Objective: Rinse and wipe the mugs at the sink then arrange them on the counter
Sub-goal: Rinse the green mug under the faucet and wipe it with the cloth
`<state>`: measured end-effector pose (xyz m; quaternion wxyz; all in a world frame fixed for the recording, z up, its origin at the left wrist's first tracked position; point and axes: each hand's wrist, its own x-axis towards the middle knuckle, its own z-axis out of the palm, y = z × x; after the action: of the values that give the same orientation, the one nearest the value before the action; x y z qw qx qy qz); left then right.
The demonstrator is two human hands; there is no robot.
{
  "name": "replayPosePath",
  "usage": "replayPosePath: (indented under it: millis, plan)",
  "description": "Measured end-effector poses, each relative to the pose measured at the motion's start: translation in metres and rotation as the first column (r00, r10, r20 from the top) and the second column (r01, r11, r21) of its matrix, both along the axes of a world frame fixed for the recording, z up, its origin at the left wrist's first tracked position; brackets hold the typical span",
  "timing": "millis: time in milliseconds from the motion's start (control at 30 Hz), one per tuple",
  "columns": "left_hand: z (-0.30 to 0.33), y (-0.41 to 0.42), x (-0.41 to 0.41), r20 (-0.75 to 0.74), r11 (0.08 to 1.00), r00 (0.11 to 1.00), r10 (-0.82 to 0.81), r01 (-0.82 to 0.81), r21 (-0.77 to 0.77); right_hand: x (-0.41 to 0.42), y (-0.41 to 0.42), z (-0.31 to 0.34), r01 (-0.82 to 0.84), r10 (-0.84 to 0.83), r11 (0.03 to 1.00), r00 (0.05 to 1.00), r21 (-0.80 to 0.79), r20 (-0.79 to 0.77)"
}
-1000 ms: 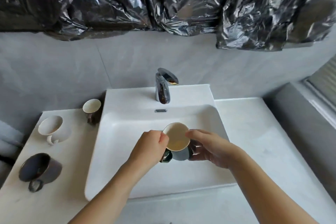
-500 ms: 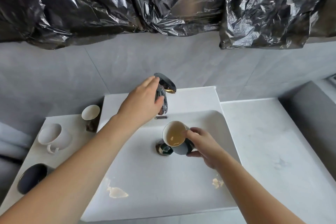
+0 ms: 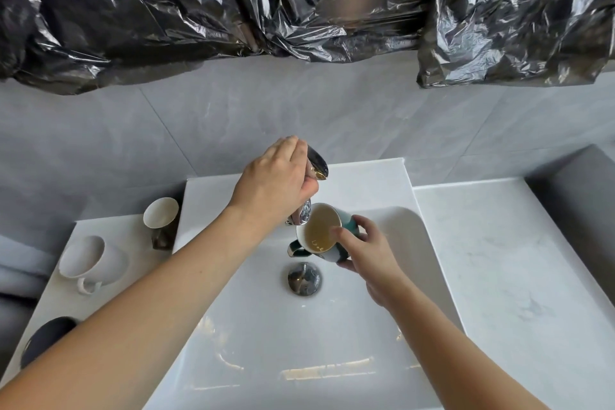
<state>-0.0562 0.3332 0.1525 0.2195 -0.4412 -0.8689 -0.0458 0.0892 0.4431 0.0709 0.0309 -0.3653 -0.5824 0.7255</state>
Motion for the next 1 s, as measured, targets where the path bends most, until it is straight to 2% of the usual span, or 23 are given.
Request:
replayPosePath:
  millis: [100,233,333,433,533,567,600,667,700,733,767,800,1000]
  plan:
    - [0.003,-0.002,-0.001,-0.005,1.000,1.000,0.010,-0.010,-0.017,-0.001,-0.001,-0.001,0.016,-0.016,1.000,1.000,-0.009,-0.018]
    - [0.016,-0.001,-0.008,0.220,0.999,0.974,0.051,-0.048,-0.020,-0.001,-0.003,0.000,0.028,-0.028,1.000,0.999,-0.002,-0.033]
    - [0.018,-0.001,-0.009,0.269,0.999,0.963,0.034,-0.042,0.023,0.000,-0.003,0.001,0.030,-0.030,1.000,0.998,-0.007,-0.048]
    - [0.008,-0.012,-0.001,0.434,0.983,0.900,-0.027,-0.054,0.174,0.001,-0.003,0.002,0.037,-0.038,0.999,0.997,-0.012,-0.060]
    - [-0.019,-0.041,0.024,0.594,0.844,0.804,-0.006,-0.315,0.434,0.003,-0.004,0.001,0.050,-0.054,0.998,0.996,-0.049,-0.076]
    - [-0.031,-0.051,0.032,0.663,0.806,0.748,0.034,-0.413,0.424,0.004,-0.006,0.000,0.052,-0.056,0.997,0.995,-0.059,-0.079]
    - [-0.042,-0.058,0.038,0.758,0.802,0.650,0.059,-0.483,0.351,0.004,-0.007,-0.001,0.056,-0.061,0.996,0.995,-0.070,-0.080]
    - [-0.060,-0.065,0.043,0.940,0.841,0.339,0.027,-0.516,0.161,0.004,-0.013,-0.003,0.069,-0.078,0.993,0.993,-0.097,-0.089]
    - [-0.064,-0.066,0.045,0.986,0.858,0.163,-0.020,-0.504,0.101,0.004,-0.016,-0.004,0.077,-0.087,0.991,0.992,-0.109,-0.095]
    - [-0.064,-0.065,0.047,0.998,0.872,0.024,-0.058,-0.486,0.063,0.003,-0.019,-0.004,0.082,-0.094,0.989,0.990,-0.120,-0.101]
    - [-0.064,-0.064,0.048,0.997,0.881,-0.045,-0.067,-0.472,0.037,0.003,-0.021,-0.005,0.083,-0.097,0.988,0.990,-0.130,-0.102]
    - [-0.064,-0.063,0.048,0.997,0.888,-0.050,-0.066,-0.457,0.036,0.003,-0.022,-0.006,0.078,-0.093,0.986,0.991,-0.144,-0.101]
    - [-0.069,-0.059,0.038,0.984,0.963,0.178,0.019,-0.266,0.030,0.007,-0.019,-0.009,-0.016,0.002,0.964,0.999,-0.267,-0.052]
